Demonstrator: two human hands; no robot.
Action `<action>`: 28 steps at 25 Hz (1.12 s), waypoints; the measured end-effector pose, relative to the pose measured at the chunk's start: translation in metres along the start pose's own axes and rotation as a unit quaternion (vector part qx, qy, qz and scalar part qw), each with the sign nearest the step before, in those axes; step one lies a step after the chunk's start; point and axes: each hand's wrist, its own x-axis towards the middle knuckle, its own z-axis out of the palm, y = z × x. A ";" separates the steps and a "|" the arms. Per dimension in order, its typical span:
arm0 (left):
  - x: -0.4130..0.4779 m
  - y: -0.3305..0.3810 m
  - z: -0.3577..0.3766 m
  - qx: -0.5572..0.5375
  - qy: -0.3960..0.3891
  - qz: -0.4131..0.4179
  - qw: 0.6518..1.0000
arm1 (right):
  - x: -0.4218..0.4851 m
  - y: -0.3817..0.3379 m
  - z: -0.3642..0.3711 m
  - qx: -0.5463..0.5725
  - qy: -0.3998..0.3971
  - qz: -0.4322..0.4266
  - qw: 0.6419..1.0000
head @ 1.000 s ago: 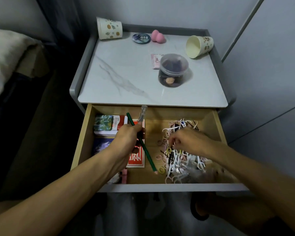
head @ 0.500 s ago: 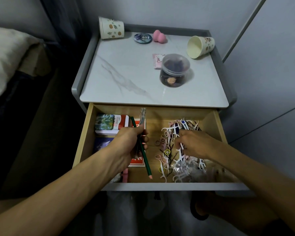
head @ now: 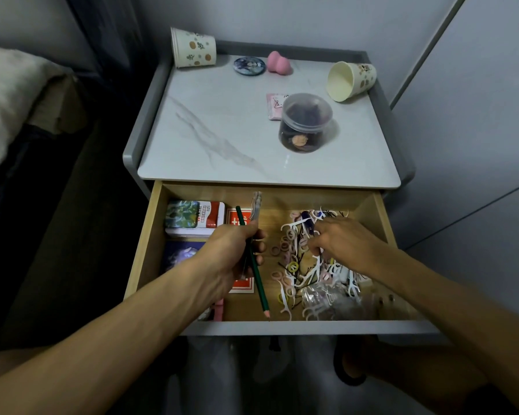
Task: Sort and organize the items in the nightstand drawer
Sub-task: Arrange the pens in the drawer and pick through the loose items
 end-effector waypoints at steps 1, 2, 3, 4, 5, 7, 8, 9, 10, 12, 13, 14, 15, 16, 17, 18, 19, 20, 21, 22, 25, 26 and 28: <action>0.000 0.000 0.000 0.004 0.000 0.000 1.000 | -0.001 -0.001 -0.002 -0.002 0.004 0.003 1.000; -0.001 0.000 0.000 0.008 -0.001 0.000 1.000 | -0.002 -0.001 -0.005 0.002 0.007 0.004 1.000; 0.000 -0.001 0.001 0.010 -0.002 0.000 1.000 | -0.003 0.000 -0.008 0.011 0.008 0.006 1.000; 0.000 -0.001 0.000 0.010 -0.003 -0.001 1.000 | -0.004 0.002 -0.010 0.026 0.010 0.008 1.000; 0.000 -0.002 0.000 0.010 -0.003 -0.002 1.000 | -0.005 0.005 -0.012 0.045 0.013 0.012 0.999; 0.000 -0.002 0.000 0.008 -0.002 -0.003 1.000 | -0.008 0.015 -0.014 0.108 0.023 0.026 0.994; 0.000 -0.002 0.000 0.009 -0.002 -0.003 1.000 | -0.009 0.019 -0.013 0.143 0.033 0.031 0.989; 0.001 -0.002 0.000 0.010 -0.002 -0.002 1.000 | -0.011 0.023 -0.013 0.169 0.054 0.034 0.983; 0.001 -0.002 0.001 0.009 -0.003 -0.001 1.000 | -0.013 0.026 -0.012 0.187 0.082 0.039 0.978; 0.001 -0.003 0.002 0.007 -0.008 -0.004 1.000 | -0.016 0.029 -0.011 0.200 0.148 0.050 0.967; 0.002 -0.003 0.003 0.006 -0.010 -0.007 1.000 | -0.017 0.030 -0.010 0.202 0.175 0.056 0.962; 0.002 -0.003 0.005 0.005 -0.010 -0.009 1.000 | -0.018 0.030 -0.010 0.206 0.197 0.059 0.957; 0.003 -0.004 0.006 0.005 -0.010 -0.010 1.000 | -0.017 0.029 -0.010 0.218 0.217 0.059 0.950; 0.003 -0.004 0.007 0.005 -0.010 -0.011 1.000 | -0.017 0.029 -0.011 0.239 0.236 0.059 0.940; 0.004 -0.005 0.007 0.004 -0.011 -0.011 1.000 | -0.016 0.028 -0.013 0.265 0.254 0.063 0.928; 0.004 -0.005 0.008 -0.002 -0.014 -0.011 1.000 | -0.015 0.027 -0.015 0.291 0.268 0.071 0.916; 0.005 -0.006 0.007 -0.014 -0.018 -0.013 1.000 | -0.015 0.026 -0.017 0.311 0.278 0.083 0.905; 0.006 -0.007 0.007 -0.029 -0.022 -0.014 0.999 | -0.015 0.024 -0.020 0.325 0.284 0.097 0.897; 0.007 -0.007 0.006 -0.041 -0.026 -0.016 0.999 | -0.015 0.022 -0.022 0.337 0.288 0.109 0.890; 0.008 -0.007 0.006 -0.050 -0.030 -0.019 0.998 | -0.016 0.021 -0.023 0.348 0.292 0.120 0.883; 0.008 -0.007 0.007 -0.067 -0.042 -0.030 0.996 | -0.019 0.018 -0.022 0.375 0.301 0.146 0.865; 0.008 -0.007 0.008 -0.074 -0.047 -0.033 0.996 | -0.020 0.018 -0.022 0.378 0.305 0.152 0.861; 0.009 -0.007 0.007 -0.086 -0.052 -0.034 0.994 | -0.021 0.017 -0.023 0.377 0.308 0.160 0.859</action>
